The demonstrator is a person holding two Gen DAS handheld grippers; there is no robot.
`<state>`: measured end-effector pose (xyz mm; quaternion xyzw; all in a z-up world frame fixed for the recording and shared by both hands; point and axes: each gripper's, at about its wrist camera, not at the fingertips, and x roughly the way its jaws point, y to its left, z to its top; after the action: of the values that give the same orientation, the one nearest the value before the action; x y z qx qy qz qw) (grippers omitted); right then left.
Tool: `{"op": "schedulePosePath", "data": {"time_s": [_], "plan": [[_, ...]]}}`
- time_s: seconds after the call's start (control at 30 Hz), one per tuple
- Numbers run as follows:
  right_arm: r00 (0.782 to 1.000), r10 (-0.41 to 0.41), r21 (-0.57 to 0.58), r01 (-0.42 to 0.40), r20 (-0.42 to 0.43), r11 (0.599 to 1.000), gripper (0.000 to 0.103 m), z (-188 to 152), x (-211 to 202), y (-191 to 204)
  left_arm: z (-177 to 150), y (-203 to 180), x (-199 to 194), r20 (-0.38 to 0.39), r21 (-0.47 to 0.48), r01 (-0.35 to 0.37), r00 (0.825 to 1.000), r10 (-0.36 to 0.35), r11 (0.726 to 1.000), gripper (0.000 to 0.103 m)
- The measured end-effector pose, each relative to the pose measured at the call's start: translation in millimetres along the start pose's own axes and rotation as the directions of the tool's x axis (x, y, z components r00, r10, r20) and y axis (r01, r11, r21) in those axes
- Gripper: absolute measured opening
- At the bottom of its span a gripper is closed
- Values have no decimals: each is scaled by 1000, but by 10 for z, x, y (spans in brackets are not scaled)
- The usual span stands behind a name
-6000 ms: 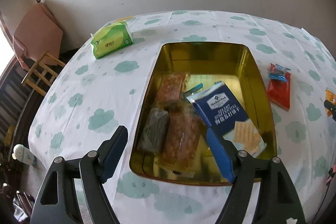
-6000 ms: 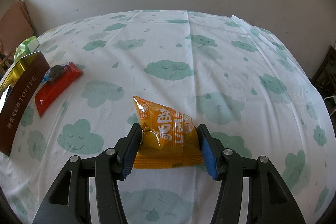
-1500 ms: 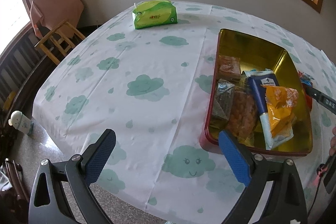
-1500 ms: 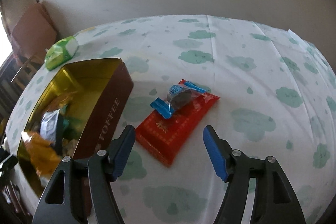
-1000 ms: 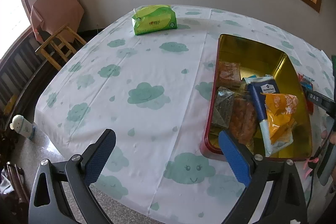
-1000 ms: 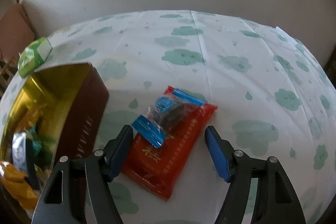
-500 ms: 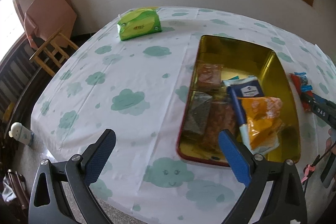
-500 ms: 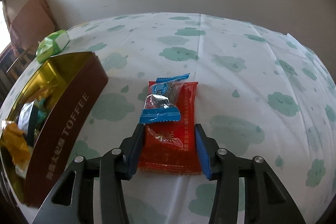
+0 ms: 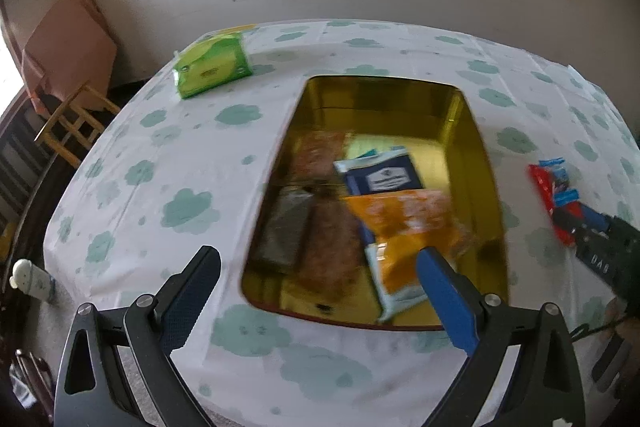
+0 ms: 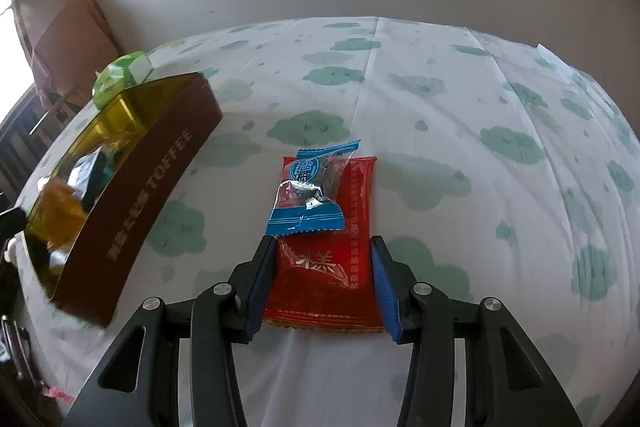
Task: Organize snacks
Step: 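Grasp the blue-wrapped candy off the red cake pack with the right gripper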
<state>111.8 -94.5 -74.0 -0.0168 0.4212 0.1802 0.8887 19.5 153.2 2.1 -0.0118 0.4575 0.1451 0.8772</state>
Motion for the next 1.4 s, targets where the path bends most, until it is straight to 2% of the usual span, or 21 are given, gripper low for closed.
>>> {"op": "schedulePosePath", "data": {"time_s": [0.17,0.4,0.83,1.0,1.07,1.4], "plan": [[1000,10,5,-10,10,1000,49,-33,-26,-15,70,-197,-32,0,20,35,999,-35,999,98],[1000,20,5,-20,11,1000,53,2,7,-13,71,-381,-37,-8,48,39,999,-39,998,98],[997,11,-4,-11,75,1000,53,181,-139,32,57,-401,-80,2,49,52,999,-52,997,98],[998,-6,-25,8,64,1000,50,316,-4,140,49,-378,-68,-6,43,49,999,-49,998,98],[999,-16,-30,18,52,999,45,346,58,161,51,-359,-54,-11,37,51,999,-50,998,98],[999,-40,-43,41,23,998,34,348,196,159,57,-326,-19,-15,30,54,998,-54,998,98]]}}
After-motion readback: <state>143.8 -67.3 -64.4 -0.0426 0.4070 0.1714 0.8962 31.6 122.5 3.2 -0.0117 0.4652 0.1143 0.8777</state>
